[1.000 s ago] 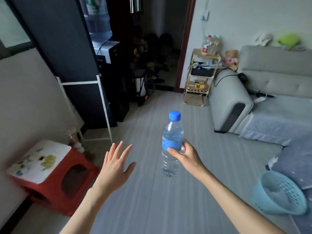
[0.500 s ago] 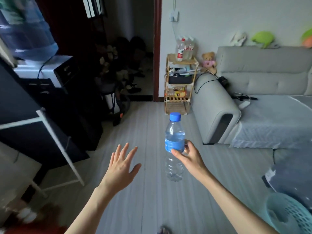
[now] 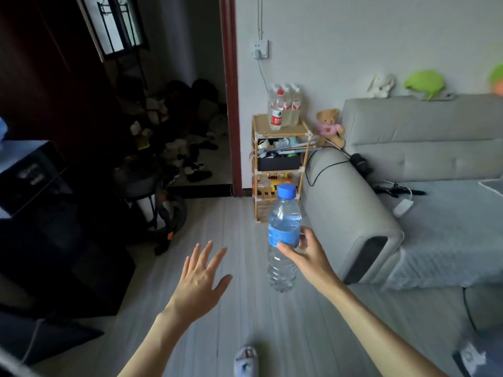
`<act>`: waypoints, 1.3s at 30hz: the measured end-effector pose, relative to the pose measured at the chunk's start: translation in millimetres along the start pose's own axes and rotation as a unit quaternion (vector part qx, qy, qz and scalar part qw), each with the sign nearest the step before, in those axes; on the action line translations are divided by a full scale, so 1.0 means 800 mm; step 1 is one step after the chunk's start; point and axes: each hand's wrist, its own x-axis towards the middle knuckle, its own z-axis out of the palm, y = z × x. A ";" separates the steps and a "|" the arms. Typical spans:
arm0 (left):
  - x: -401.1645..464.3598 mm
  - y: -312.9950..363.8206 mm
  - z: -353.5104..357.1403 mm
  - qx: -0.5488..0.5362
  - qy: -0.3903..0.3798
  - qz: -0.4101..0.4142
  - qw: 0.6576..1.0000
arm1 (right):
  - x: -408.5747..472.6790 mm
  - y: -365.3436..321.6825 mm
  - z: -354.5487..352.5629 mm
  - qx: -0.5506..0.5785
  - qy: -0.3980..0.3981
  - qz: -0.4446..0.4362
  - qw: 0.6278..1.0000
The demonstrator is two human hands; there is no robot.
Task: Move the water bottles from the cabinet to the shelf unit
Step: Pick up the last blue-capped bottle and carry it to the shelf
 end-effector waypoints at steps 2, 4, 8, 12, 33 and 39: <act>0.073 -0.012 0.004 -0.001 0.000 -0.001 1.000 | 0.066 0.008 -0.002 -0.009 0.001 0.003 1.000; 0.150 -0.020 0.002 -0.007 -0.003 -0.003 1.000 | 0.135 0.008 -0.007 -0.017 0.004 0.004 1.000; 0.299 -0.023 -0.014 -0.017 0.010 0.020 1.000 | 0.257 -0.007 -0.025 -0.035 0.021 0.001 0.999; 0.417 -0.013 -0.012 -0.004 -0.021 0.044 0.999 | 0.361 -0.005 -0.057 -0.044 0.051 0.009 0.998; 0.901 0.050 0.071 -0.056 -0.048 -0.034 0.997 | 0.869 0.045 -0.229 -0.049 0.031 0.018 0.998; 1.018 0.008 0.102 -0.096 -0.058 -0.048 0.993 | 0.989 0.062 -0.222 -0.036 0.001 0.030 0.999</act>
